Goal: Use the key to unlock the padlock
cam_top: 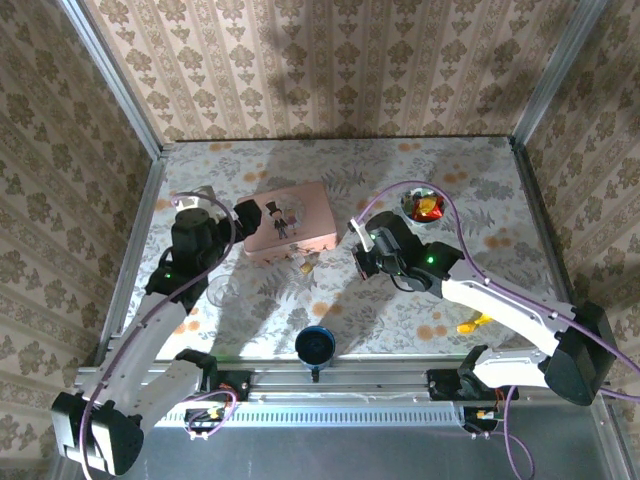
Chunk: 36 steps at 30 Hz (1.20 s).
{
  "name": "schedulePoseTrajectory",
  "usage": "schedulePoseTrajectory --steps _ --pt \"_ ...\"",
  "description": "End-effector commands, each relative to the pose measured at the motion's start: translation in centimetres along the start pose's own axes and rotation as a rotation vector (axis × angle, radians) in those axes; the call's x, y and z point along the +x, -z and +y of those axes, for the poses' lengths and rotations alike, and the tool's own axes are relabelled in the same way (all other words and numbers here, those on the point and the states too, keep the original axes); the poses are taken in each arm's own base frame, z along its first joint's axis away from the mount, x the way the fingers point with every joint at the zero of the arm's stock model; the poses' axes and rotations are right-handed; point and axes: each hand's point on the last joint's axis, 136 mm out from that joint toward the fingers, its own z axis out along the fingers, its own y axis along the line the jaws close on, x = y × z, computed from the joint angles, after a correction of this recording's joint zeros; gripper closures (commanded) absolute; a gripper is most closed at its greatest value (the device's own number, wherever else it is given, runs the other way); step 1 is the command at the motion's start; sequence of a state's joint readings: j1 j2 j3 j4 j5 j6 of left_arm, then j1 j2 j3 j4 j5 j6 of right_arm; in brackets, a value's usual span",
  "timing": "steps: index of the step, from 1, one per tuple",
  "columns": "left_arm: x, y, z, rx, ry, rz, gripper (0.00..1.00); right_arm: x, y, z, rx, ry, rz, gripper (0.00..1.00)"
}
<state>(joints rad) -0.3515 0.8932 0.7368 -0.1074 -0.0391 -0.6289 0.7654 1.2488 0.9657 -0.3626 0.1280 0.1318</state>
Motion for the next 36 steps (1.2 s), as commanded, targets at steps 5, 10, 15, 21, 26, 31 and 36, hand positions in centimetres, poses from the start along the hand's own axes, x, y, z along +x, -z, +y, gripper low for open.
schedulePoseTrajectory --steps 5,10,15,21,26,31,36 --pt "0.1 0.1 -1.9 0.054 0.043 0.089 0.0 -2.3 0.8 -0.5 0.027 0.074 -0.116 1.0" --pt "0.3 -0.4 -2.9 0.089 0.032 0.136 0.0 -2.5 0.9 -0.5 0.028 0.081 -0.127 1.0" --pt "0.5 -0.7 -3.4 0.105 0.017 0.176 0.0 -2.7 1.0 -0.5 0.03 0.096 -0.135 1.0" --pt "0.4 -0.9 -4.2 0.138 0.015 0.198 0.0 -3.0 1.4 -0.7 0.037 0.106 -0.16 1.0" --pt "0.5 -1.1 -4.7 0.162 0.028 0.215 0.0 -3.1 1.7 -0.6 0.033 0.121 -0.173 1.0" --pt "0.6 -1.3 -5.3 0.189 0.057 0.23 0.01 -3.1 1.9 -0.6 0.033 0.146 -0.194 1.0" --pt "1.0 -1.5 -6.8 0.262 0.107 0.27 0.08 -3.3 2.3 -0.6 0.031 0.165 -0.228 1.0"
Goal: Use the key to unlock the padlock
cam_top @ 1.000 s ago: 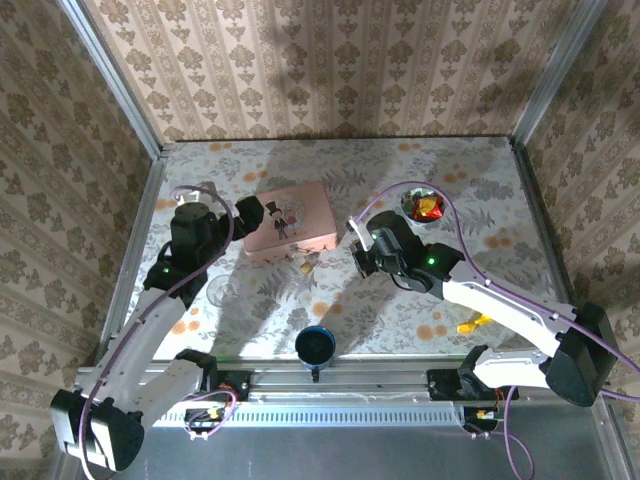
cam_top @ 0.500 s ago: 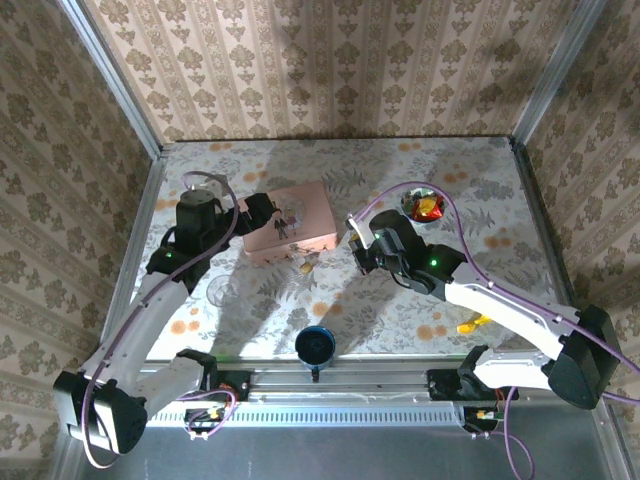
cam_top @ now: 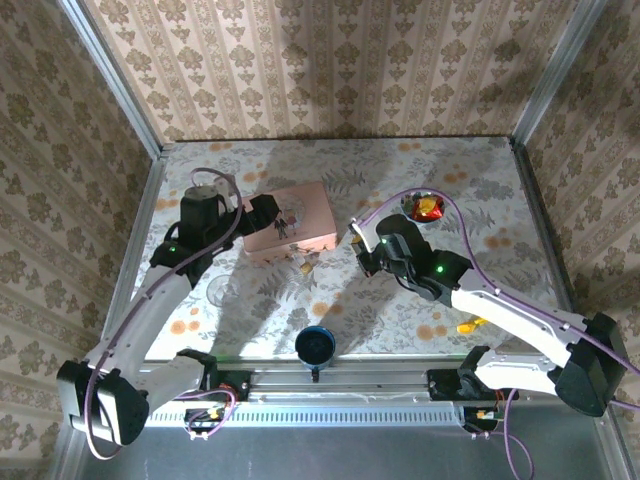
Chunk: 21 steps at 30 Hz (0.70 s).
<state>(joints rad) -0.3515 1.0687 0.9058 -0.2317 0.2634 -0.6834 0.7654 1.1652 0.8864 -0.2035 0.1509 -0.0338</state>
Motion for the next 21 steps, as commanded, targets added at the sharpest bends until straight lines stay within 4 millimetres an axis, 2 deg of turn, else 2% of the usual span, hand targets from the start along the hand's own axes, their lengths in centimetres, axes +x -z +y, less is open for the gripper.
schedulePoseTrajectory --steps 1,9,12,15,21 --pt "-1.0 0.2 -2.6 0.11 0.033 0.0 0.09 -1.3 0.8 -0.5 0.019 0.023 -0.07 1.0" --pt "1.3 -1.9 -3.2 0.181 0.075 0.072 0.14 -2.5 1.0 -0.4 -0.017 -0.036 -0.103 1.0" --pt "2.1 -2.5 -3.5 0.24 0.045 0.08 0.21 -3.3 1.1 -0.5 -0.066 -0.087 -0.117 1.0" --pt "2.4 -2.3 -3.9 0.29 -0.001 0.06 0.25 -4.2 1.4 -0.6 -0.116 -0.143 -0.13 1.0" --pt "3.1 -0.6 -5.3 0.372 -0.22 -0.029 0.3 -6.5 2.6 -0.5 -0.254 -0.259 -0.176 1.0"
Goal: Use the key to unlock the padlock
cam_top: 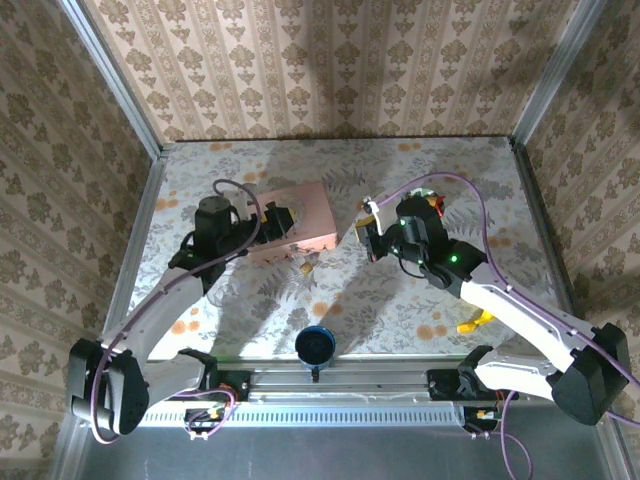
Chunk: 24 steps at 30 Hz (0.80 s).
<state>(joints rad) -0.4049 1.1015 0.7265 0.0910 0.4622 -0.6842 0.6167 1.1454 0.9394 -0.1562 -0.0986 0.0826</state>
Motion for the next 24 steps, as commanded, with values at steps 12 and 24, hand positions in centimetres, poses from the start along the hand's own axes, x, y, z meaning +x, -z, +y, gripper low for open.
schedulePoseTrajectory --steps 12,24 --pt "0.7 3.3 -8.5 0.354 -0.532 -0.196 0.36 -6.4 3.6 5.5 -0.365 -0.13 -0.092 1.0" --pt "4.8 2.9 -13.6 0.554 -0.834 -0.209 0.4 -8.4 5.3 7.7 -0.506 -0.159 -0.124 1.0"
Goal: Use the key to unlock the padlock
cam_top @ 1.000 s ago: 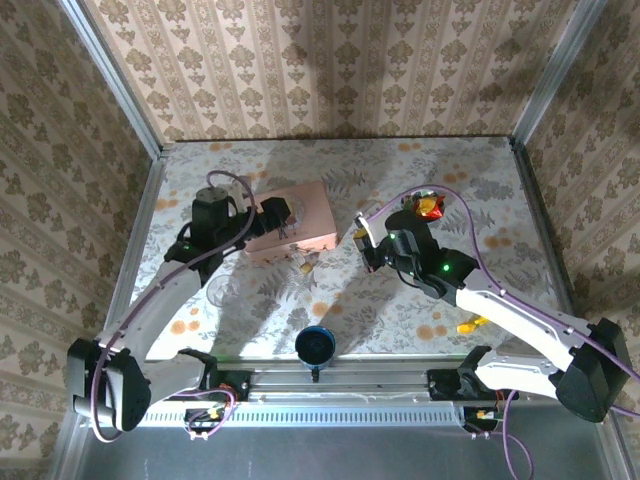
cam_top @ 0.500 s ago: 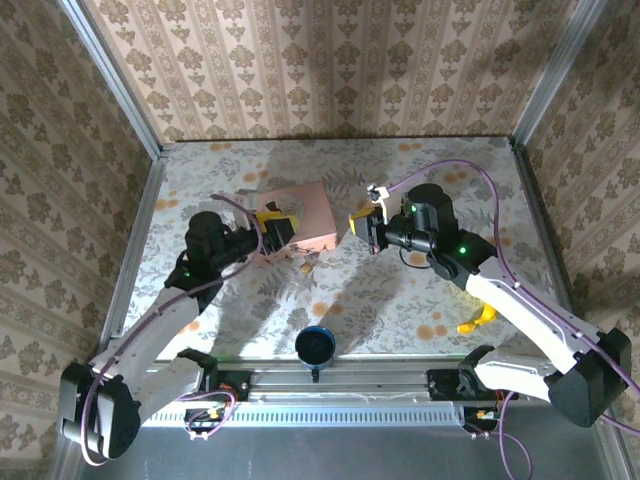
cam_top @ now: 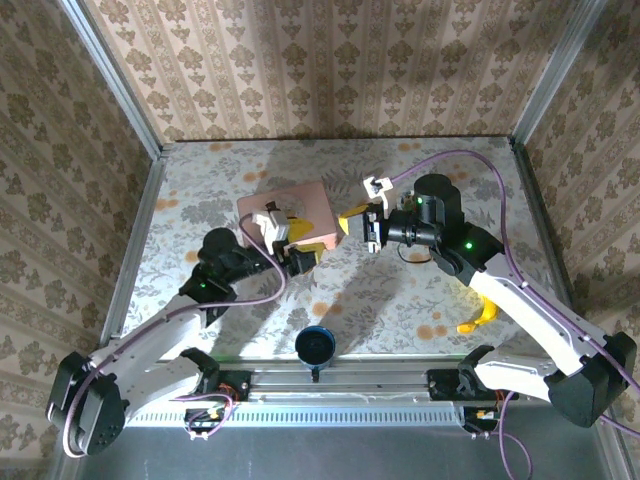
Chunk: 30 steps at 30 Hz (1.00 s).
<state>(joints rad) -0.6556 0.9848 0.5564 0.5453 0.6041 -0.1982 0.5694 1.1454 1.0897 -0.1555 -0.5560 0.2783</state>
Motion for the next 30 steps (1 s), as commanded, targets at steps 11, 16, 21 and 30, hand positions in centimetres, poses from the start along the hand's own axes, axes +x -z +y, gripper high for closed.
schedulePoseTrajectory --steps 11,16,21,30 --pt "-1.7 -1.8 -1.8 0.13 -0.166 -0.082 0.48 -2.1 0.5 3.1 -0.138 -0.003 -0.039 1.0" --pt "-2.2 -2.2 -3.1 0.226 -0.181 -0.084 0.52 -2.1 0.4 3.2 -0.143 -0.003 -0.038 1.0" --pt "-2.8 -2.3 -3.3 0.244 -0.195 -0.106 0.59 -1.8 0.3 3.3 -0.147 -0.002 -0.028 1.0" --pt "-3.6 -2.1 -2.6 0.27 -0.183 -0.104 0.53 -1.4 0.1 3.5 -0.156 0.004 -0.016 1.0"
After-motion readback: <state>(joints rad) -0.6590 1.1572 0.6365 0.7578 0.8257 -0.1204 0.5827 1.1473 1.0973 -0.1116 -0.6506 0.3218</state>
